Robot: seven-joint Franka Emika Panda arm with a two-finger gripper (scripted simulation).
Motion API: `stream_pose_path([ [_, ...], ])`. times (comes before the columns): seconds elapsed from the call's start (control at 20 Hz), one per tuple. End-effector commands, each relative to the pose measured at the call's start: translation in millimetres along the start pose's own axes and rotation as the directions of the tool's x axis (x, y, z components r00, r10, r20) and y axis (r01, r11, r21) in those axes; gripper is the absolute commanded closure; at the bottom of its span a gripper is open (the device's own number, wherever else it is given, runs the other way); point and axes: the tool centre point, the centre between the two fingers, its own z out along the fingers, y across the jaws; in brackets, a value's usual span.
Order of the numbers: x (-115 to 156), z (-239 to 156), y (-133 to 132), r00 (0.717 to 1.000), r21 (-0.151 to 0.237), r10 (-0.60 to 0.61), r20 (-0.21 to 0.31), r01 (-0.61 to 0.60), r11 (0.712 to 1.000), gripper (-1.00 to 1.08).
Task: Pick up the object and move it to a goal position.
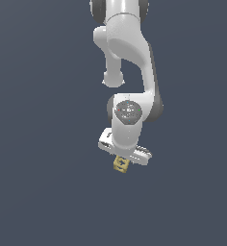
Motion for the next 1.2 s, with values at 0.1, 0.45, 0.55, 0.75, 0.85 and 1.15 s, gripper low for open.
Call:
stream_pose_path([
  [0.1, 2, 3, -1, 1.000, 0.000, 0.017, 0.001, -0.017, 1.000, -0.92],
  [0.45, 1, 18, -1, 1.000, 0.000, 0.014, 0.001, -0.014, 1.000, -0.92],
  [0.55, 1, 29, -1, 1.000, 0.000, 0.015, 0.001, -0.015, 1.000, -0.92],
  [0.75, 0, 49, -1, 1.000, 0.000, 0.017, 0.001, -0.017, 1.000, -0.92],
  [0.85, 0, 53, -1, 1.000, 0.000, 0.017, 0.001, -0.017, 1.000, -0.92],
  [1.15, 2, 53, -1, 1.000, 0.000, 0.018, 0.001, -0.018, 1.000, 1.08],
])
